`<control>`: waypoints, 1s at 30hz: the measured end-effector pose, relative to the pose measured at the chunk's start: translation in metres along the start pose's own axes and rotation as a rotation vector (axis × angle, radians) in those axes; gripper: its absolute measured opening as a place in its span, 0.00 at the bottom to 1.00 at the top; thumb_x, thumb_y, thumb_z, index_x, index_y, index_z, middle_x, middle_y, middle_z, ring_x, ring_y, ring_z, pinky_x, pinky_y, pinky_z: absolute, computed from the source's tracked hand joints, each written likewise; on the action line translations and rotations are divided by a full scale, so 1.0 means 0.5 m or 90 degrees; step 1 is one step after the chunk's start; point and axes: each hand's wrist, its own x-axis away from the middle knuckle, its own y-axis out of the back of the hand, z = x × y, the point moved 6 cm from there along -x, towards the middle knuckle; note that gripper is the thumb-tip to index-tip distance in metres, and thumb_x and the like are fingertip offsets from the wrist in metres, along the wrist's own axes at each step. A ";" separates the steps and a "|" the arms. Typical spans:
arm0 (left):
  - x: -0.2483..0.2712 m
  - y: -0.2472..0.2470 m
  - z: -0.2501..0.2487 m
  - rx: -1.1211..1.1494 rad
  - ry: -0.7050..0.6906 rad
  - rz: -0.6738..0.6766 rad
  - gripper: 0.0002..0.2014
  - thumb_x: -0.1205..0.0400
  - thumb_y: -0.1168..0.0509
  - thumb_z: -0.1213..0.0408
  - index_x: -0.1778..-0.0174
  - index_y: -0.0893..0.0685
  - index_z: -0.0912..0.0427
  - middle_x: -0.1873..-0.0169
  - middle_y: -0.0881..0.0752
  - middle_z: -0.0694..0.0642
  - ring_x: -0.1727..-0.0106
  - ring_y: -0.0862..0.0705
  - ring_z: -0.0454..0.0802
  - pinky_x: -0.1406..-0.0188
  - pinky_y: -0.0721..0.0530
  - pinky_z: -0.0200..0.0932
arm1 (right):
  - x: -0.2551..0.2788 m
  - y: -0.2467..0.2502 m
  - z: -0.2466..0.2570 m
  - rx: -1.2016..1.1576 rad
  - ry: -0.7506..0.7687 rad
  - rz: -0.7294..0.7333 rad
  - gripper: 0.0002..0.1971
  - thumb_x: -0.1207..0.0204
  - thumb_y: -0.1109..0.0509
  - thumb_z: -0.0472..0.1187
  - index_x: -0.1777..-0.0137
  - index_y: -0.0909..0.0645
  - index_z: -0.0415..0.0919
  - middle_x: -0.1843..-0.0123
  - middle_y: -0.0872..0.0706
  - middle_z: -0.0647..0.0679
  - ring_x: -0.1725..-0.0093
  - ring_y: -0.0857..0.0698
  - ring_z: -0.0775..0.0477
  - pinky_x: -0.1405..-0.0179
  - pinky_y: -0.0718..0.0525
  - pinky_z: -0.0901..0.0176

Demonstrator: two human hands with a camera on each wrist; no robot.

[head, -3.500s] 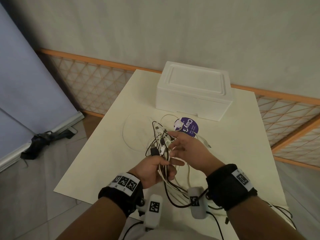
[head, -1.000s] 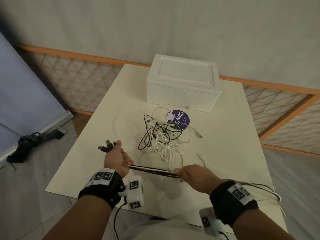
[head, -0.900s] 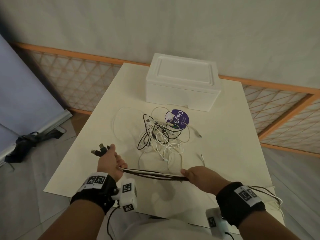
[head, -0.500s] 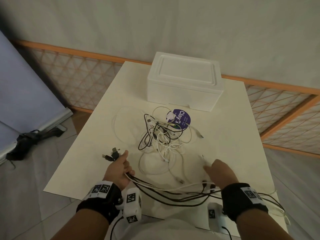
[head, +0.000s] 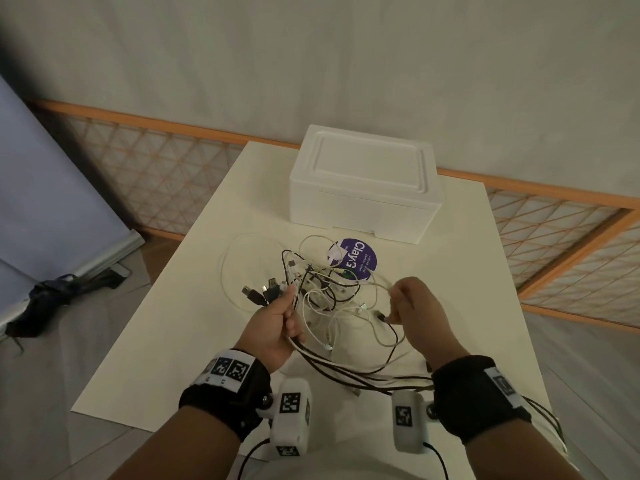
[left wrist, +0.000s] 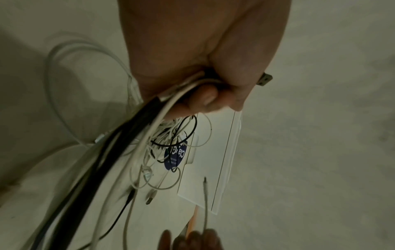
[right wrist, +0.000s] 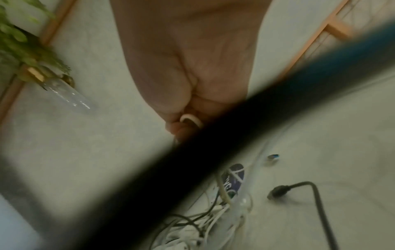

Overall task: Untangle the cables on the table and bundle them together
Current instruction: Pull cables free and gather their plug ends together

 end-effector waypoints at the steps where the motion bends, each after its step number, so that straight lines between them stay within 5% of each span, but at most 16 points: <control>1: 0.001 -0.002 0.003 -0.011 0.010 -0.003 0.26 0.17 0.37 0.52 0.80 0.34 0.56 0.87 0.34 0.51 0.86 0.37 0.46 0.74 0.31 0.41 | 0.003 -0.008 0.011 -0.025 -0.001 0.011 0.06 0.17 0.41 0.32 0.55 0.24 0.38 0.68 0.19 0.48 0.71 0.18 0.55 0.66 0.14 0.62; 8: -0.014 -0.019 0.017 0.040 0.009 0.008 0.16 0.15 0.40 0.60 0.70 0.24 0.56 0.77 0.27 0.50 0.83 0.38 0.43 0.74 0.31 0.40 | 0.062 -0.135 0.099 -0.063 0.064 0.253 0.21 0.22 0.44 0.22 0.46 0.20 0.49 0.51 0.16 0.59 0.64 0.15 0.57 0.68 0.16 0.66; 11: -0.011 -0.029 0.021 0.078 -0.021 0.038 0.10 0.17 0.40 0.67 0.61 0.16 0.58 0.73 0.25 0.50 0.82 0.37 0.41 0.75 0.32 0.38 | 0.064 -0.154 0.102 -0.093 0.026 0.236 0.18 0.20 0.38 0.27 0.44 0.22 0.53 0.59 0.13 0.58 0.69 0.14 0.57 0.72 0.17 0.65; 14: -0.003 -0.038 0.022 0.074 -0.021 0.064 0.11 0.19 0.43 0.73 0.55 0.15 0.63 0.72 0.22 0.51 0.82 0.34 0.42 0.76 0.28 0.38 | 0.049 -0.143 0.087 -0.075 -0.027 0.193 0.03 0.22 0.30 0.37 0.53 0.19 0.45 0.66 0.11 0.50 0.72 0.14 0.55 0.70 0.15 0.58; 19: 0.008 -0.045 0.016 0.044 -0.040 0.081 0.09 0.16 0.42 0.70 0.48 0.16 0.65 0.71 0.20 0.49 0.81 0.32 0.41 0.75 0.27 0.38 | 0.046 -0.148 0.066 0.027 -0.023 0.220 0.12 0.22 0.30 0.48 0.61 0.20 0.41 0.70 0.11 0.44 0.76 0.17 0.53 0.72 0.19 0.58; 27: 0.012 -0.041 0.012 -0.020 -0.096 0.084 0.19 0.14 0.41 0.63 0.68 0.10 0.56 0.62 0.16 0.55 0.74 0.33 0.44 0.76 0.28 0.37 | 0.058 -0.165 0.066 0.127 0.058 0.284 0.10 0.21 0.32 0.50 0.62 0.22 0.49 0.76 0.15 0.52 0.78 0.20 0.59 0.67 0.19 0.60; 30: 0.020 -0.042 0.007 -0.014 -0.099 0.079 0.15 0.14 0.41 0.62 0.64 0.15 0.59 0.69 0.15 0.52 0.74 0.32 0.46 0.78 0.27 0.36 | 0.065 -0.166 0.070 0.164 0.102 0.309 0.11 0.21 0.33 0.52 0.64 0.22 0.52 0.77 0.18 0.54 0.78 0.22 0.61 0.66 0.21 0.61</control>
